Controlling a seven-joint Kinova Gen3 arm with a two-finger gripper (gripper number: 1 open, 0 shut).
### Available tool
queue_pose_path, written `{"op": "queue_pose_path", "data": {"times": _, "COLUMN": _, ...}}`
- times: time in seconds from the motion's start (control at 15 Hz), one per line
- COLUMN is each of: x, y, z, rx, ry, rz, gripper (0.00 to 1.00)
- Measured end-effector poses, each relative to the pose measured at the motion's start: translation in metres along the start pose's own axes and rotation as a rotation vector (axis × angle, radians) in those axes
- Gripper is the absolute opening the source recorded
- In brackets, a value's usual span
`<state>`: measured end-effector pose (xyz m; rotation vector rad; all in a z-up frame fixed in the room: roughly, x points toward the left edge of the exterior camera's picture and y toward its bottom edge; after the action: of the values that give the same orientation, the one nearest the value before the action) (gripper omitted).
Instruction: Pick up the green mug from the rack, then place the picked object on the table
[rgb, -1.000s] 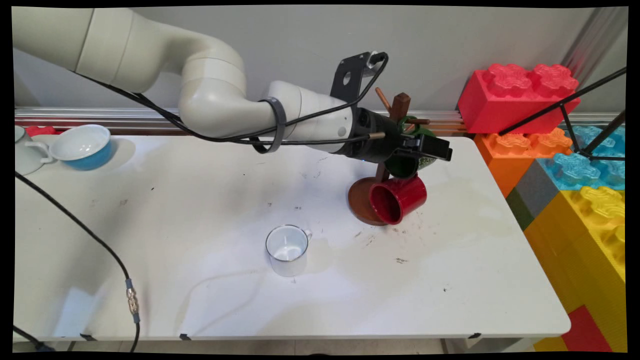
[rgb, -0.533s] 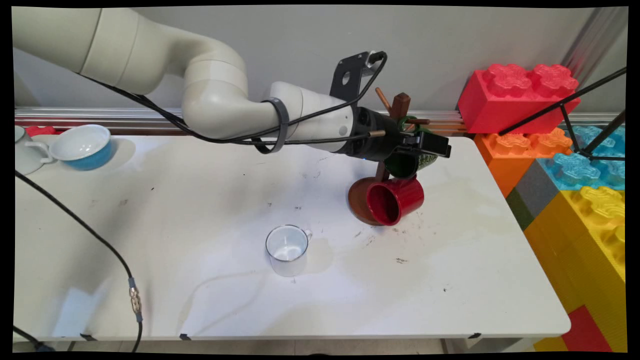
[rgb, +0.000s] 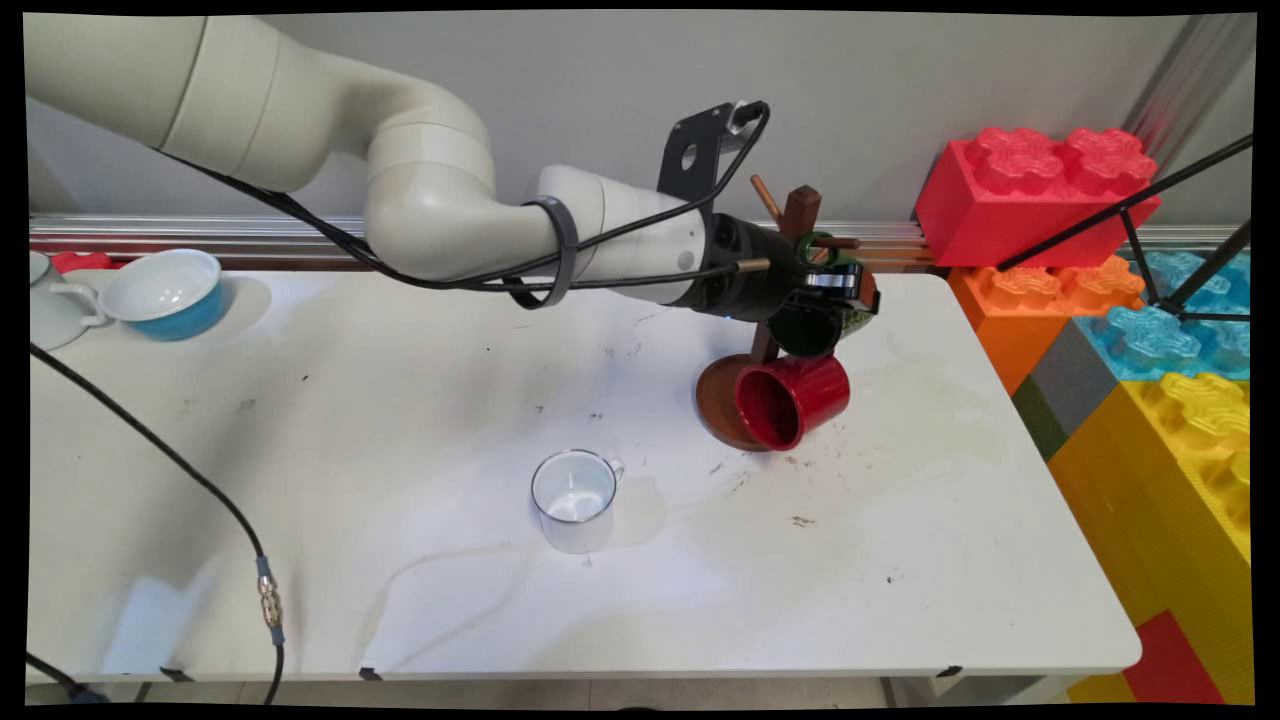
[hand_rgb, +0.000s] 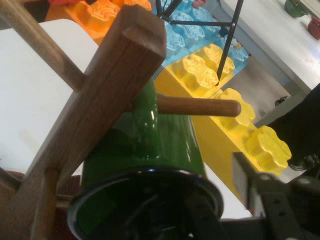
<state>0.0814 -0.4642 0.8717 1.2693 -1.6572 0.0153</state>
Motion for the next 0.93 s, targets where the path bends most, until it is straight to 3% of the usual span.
{"op": "queue_pose_path", "data": {"times": 0.67, "x": -0.0028, "y": -0.0028, "z": -0.0030, "rx": -0.002, "ry": 0.000, "rz": -0.019, "gripper": 0.00}}
{"op": "queue_pose_path", "data": {"times": 0.93, "x": -0.0020, "y": 0.0009, "z": -0.0041, "rx": -0.023, "ry": 0.006, "rz": -0.025, "gripper": 0.00}}
